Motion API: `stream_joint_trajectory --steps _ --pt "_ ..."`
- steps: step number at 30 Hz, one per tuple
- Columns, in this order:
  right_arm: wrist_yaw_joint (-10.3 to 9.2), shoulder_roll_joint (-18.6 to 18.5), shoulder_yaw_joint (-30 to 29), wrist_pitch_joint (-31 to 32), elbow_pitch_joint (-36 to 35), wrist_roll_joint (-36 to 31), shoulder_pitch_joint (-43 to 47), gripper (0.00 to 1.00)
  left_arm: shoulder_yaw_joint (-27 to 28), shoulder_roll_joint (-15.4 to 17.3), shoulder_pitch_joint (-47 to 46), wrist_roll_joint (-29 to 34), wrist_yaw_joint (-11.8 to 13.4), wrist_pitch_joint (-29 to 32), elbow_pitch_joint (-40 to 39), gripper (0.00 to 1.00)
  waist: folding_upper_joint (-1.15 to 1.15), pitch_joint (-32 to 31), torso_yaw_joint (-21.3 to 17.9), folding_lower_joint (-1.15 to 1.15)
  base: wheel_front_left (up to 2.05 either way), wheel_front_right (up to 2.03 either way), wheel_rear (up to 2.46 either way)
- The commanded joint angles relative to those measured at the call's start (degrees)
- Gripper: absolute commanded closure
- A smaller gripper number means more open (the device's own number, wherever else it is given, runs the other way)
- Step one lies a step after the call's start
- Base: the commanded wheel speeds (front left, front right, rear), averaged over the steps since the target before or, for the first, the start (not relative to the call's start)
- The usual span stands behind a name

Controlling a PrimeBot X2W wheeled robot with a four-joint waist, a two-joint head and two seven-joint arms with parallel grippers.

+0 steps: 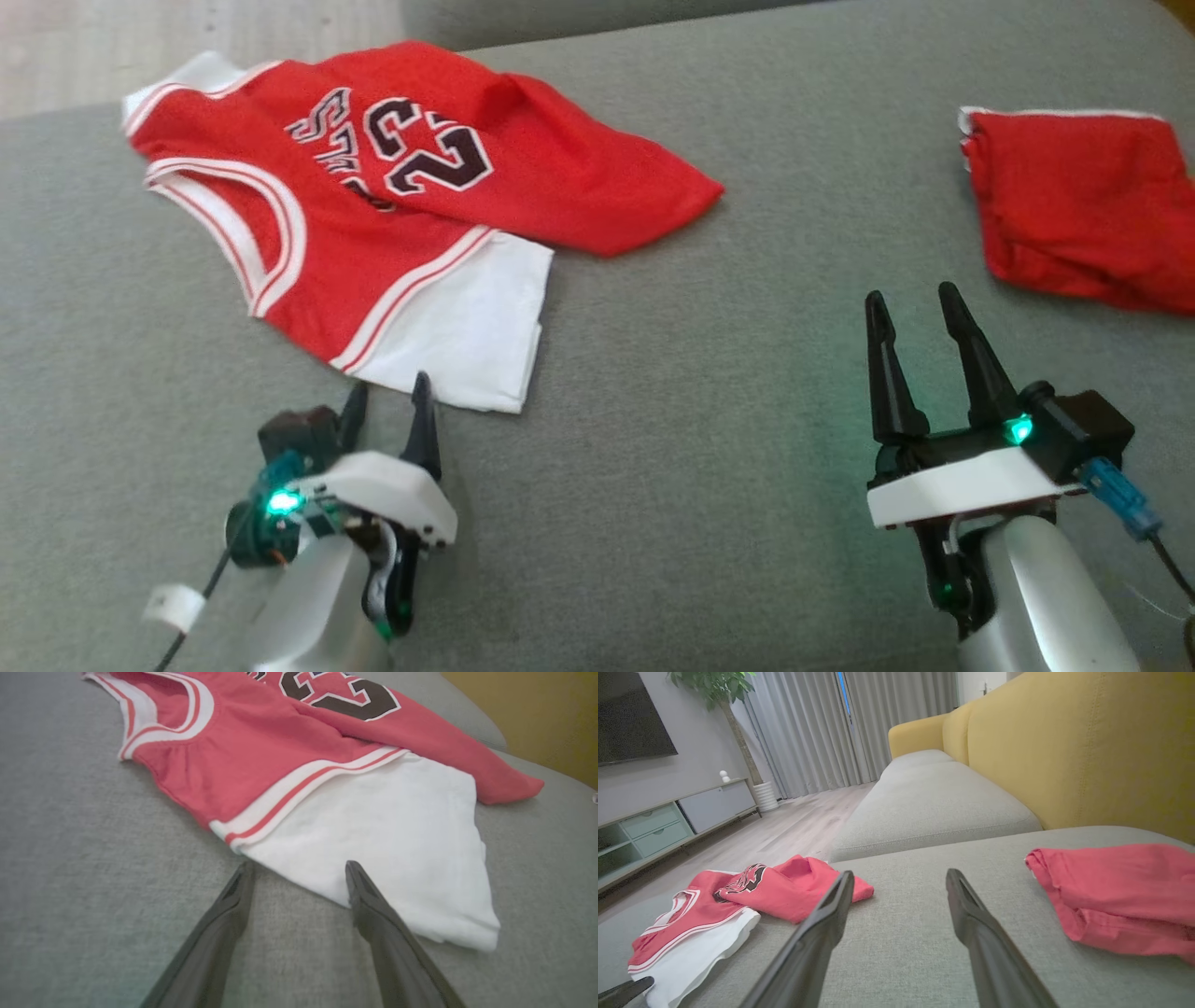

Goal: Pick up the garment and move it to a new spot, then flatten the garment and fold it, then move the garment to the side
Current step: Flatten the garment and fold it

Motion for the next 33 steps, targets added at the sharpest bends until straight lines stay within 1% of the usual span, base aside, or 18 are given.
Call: stream_joint_trajectory --steps 1,3,8,9,10,11,12,15,18,22,27,33 --pt "0.22 -0.11 1.3 -0.62 -2.09 0.43 -1.9 0.0 0.9 0.44 -3.0 -1.0 0.21 -0.08 0.1 0.0 0.0 0.97 -1.34 -0.01 0.0 0.0 0.0" --pt "0.22 -0.11 1.36 -0.62 -2.1 0.54 -1.94 0.0 0.42 0.44 -3.68 -1.68 -0.11 -0.01 1.33 0.0 0.0 1.16 -1.92 -0.01 0.0 0.0 0.0" --pt "0.22 -0.11 1.3 -0.62 -2.02 0.55 -2.17 0.0 -1.66 0.44 -4.92 -4.53 -2.39 -0.32 2.72 0.0 0.0 1.43 -2.86 -0.01 0.0 0.0 0.0" --pt "0.22 -0.11 1.3 -0.62 -2.02 0.55 -2.17 0.0 -1.66 0.44 -4.92 -4.53 -2.39 -0.32 2.72 0.0 0.0 1.43 -2.86 -0.01 0.0 0.0 0.0" --pt "0.22 -0.11 1.29 -0.62 -2.0 0.56 -2.21 0.0 -2.26 0.44 -5.07 -5.1 -2.98 -0.44 2.81 0.33 0.0 1.39 -2.99 -0.01 0.0 0.0 0.0" --pt "0.22 -0.11 1.3 -0.62 -1.94 0.56 -2.27 0.0 -2.83 0.44 -5.18 -5.67 -3.55 -0.69 2.82 0.69 0.0 1.27 -3.13 -0.01 0.0 0.0 0.0" --pt "0.22 -0.11 1.31 -0.62 -1.87 0.58 -2.3 0.0 -3.26 0.44 -5.28 -6.2 -4.0 -1.28 2.68 1.0 0.0 1.15 -3.22 -0.01 0.0 0.0 0.0" --pt "0.22 -0.11 1.22 -0.62 -1.77 0.64 -2.26 0.0 -3.59 0.44 -5.47 -7.01 -4.42 -4.39 2.09 1.0 0.0 0.67 -3.26 -0.01 0.0 0.0 0.0" --pt "0.22 -0.11 0.89 -0.62 -1.61 0.59 -1.87 0.0 -2.91 0.59 -5.28 -7.11 -4.28 -6.77 1.42 1.0 0.0 -0.07 -2.88 -0.01 0.0 0.0 0.0" --pt "0.22 -0.11 0.58 -0.62 -1.3 0.49 -1.35 0.0 -1.09 1.97 -4.37 -6.54 -3.65 -8.5 -0.87 1.0 0.0 -1.36 -2.08 -0.01 0.0 0.0 0.0" --pt "0.22 -0.11 0.45 -0.62 -1.1 0.48 -0.8 0.0 2.32 4.75 -1.76 -5.96 -2.56 -8.99 -5.62 1.0 0.0 -3.02 -0.54 -0.01 0.0 0.0 0.0" --pt "0.22 -0.11 0.04 -0.62 -0.82 0.66 -0.1 0.0 5.72 9.02 1.64 -4.93 -1.09 -9.04 -11.15 1.0 0.0 -4.33 1.77 -0.01 0.0 0.0 0.0"
